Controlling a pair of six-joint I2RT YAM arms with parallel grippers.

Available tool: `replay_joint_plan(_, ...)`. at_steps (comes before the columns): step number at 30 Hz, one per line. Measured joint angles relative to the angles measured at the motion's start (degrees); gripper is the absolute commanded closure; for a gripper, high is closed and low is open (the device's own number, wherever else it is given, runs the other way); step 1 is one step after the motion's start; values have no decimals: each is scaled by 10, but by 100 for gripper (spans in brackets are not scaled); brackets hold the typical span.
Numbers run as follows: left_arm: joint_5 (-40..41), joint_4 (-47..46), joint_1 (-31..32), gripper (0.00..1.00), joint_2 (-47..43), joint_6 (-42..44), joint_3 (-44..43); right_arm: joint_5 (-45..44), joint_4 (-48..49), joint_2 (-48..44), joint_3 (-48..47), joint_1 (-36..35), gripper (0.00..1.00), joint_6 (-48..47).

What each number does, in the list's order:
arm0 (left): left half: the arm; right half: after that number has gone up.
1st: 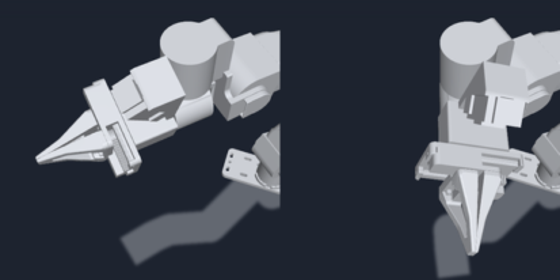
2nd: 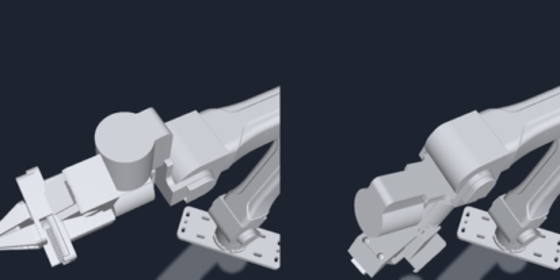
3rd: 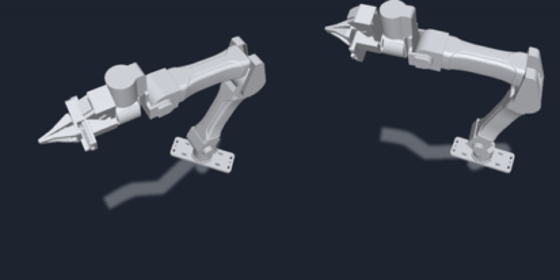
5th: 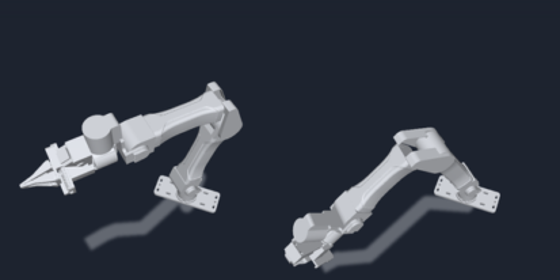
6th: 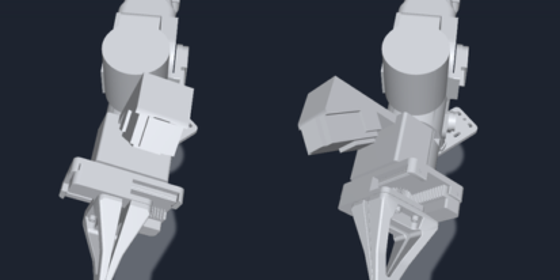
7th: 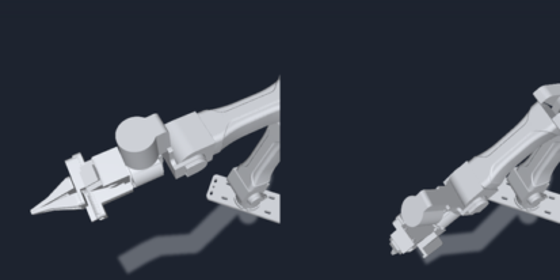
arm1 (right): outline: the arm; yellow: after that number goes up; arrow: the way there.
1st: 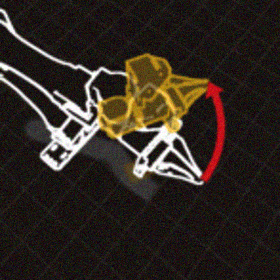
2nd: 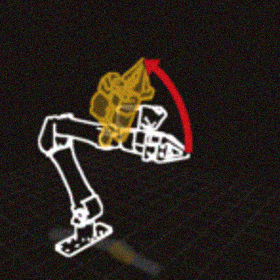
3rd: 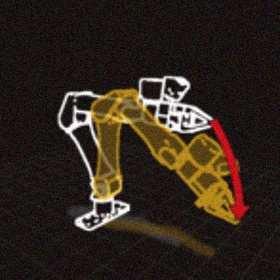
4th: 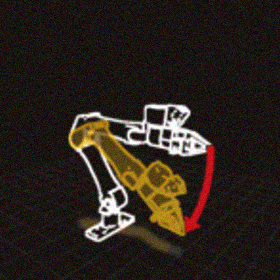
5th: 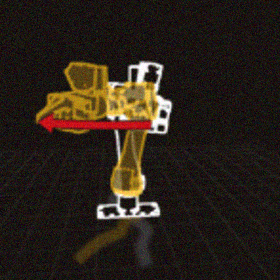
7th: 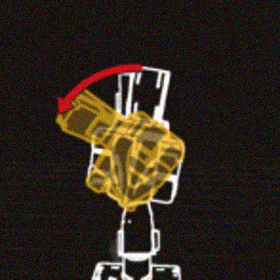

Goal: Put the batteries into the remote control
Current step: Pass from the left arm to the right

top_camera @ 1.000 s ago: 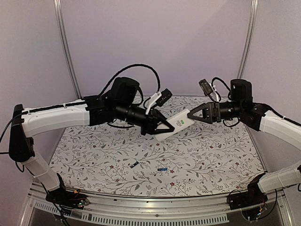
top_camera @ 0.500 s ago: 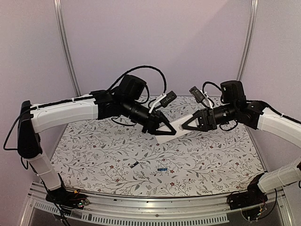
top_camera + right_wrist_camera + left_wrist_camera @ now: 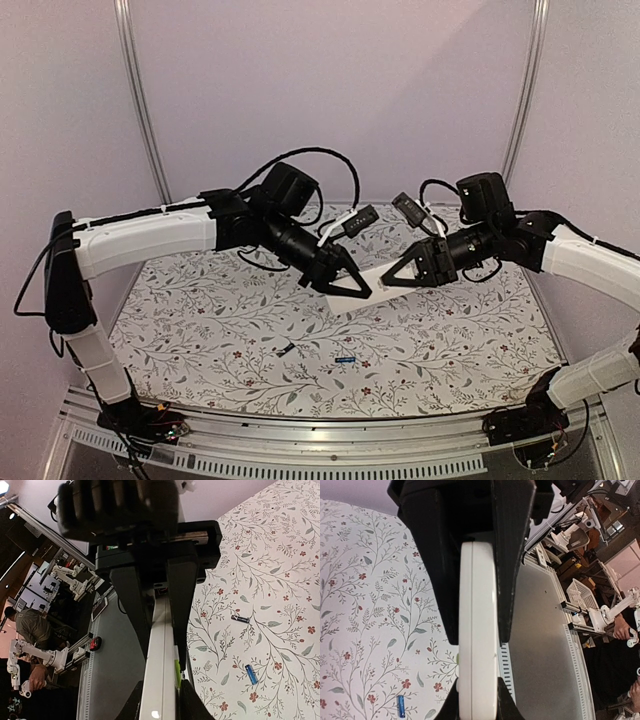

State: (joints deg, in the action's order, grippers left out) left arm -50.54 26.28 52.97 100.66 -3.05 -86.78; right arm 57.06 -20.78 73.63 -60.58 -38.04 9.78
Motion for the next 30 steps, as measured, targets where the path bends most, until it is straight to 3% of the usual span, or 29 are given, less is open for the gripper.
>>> replay_joint_plan(5,-15,15,0,100,5,0,-5,6,-14,5,-3,-6,76,-8)
replay_joint_plan(8,-18,18,0,100,7,0,-6,6,-24,11,-7,-12,84,-15)
replay_joint_plan(11,-25,24,-1,99,7,-10,-6,2,-26,12,-9,-13,100,-32)
replay_joint_plan(16,-28,28,-3,59,7,-14,-8,-3,-26,12,-10,-16,100,-44)
replay_joint_plan(21,-2,-12,-17,12,-2,-24,4,-12,-34,12,-10,-16,100,-32)
replay_joint_plan(24,24,-71,-45,3,-30,-57,49,-26,-8,10,-2,-6,100,-6)
replay_joint_plan(30,151,-223,-99,1,-124,-150,193,-79,98,-4,48,37,100,82)
